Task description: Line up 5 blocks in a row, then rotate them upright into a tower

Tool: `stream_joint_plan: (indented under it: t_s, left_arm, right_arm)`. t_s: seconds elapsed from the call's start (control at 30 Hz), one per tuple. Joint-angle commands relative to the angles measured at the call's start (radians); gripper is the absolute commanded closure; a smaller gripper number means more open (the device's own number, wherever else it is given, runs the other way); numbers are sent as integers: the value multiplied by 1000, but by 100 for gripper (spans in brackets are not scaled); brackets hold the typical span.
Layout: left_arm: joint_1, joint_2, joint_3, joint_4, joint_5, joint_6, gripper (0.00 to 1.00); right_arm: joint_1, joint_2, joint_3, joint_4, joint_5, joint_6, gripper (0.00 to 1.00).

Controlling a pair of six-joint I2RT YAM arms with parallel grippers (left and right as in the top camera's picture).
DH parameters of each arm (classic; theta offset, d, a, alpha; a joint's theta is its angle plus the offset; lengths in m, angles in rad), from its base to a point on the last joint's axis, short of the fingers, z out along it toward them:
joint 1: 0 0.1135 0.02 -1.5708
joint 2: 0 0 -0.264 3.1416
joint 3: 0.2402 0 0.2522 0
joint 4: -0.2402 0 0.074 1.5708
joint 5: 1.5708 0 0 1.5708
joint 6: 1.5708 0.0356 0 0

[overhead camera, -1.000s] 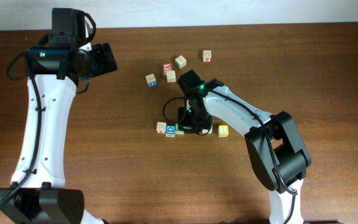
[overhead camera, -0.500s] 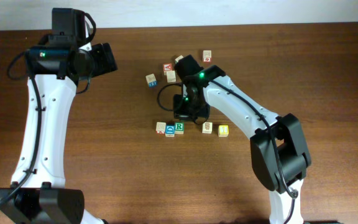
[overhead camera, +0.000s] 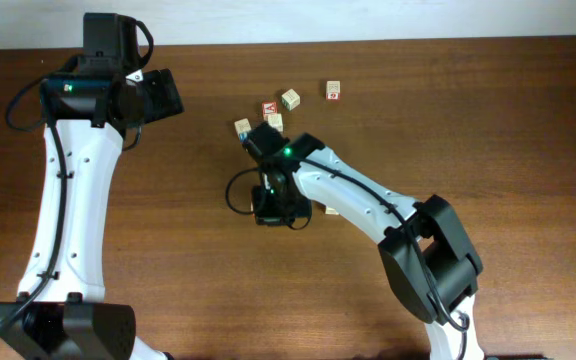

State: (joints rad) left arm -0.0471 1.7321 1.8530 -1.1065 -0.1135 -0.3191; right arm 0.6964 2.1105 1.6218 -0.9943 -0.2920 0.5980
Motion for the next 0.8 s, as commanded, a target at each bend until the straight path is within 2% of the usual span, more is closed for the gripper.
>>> stream_joint_plan:
  t_s: [0.0,0.33,0.37,0.77]
  left_arm:
    - [7,9,-4,2,-15,-10,18]
    - [7,9,-4,2,-15,-9,18]
    - [7,9,-4,2,-15,-10,14]
    - [7,9,-4,2,-15,-10,12]
  right_arm:
    - [4,-10,-61,34,15,32,96]
    - [3,-10,-76,113,60,32,96]
    - [3,-10,-76,114,64,32,96]
    - [2,-10,-76,145,91,32,96]
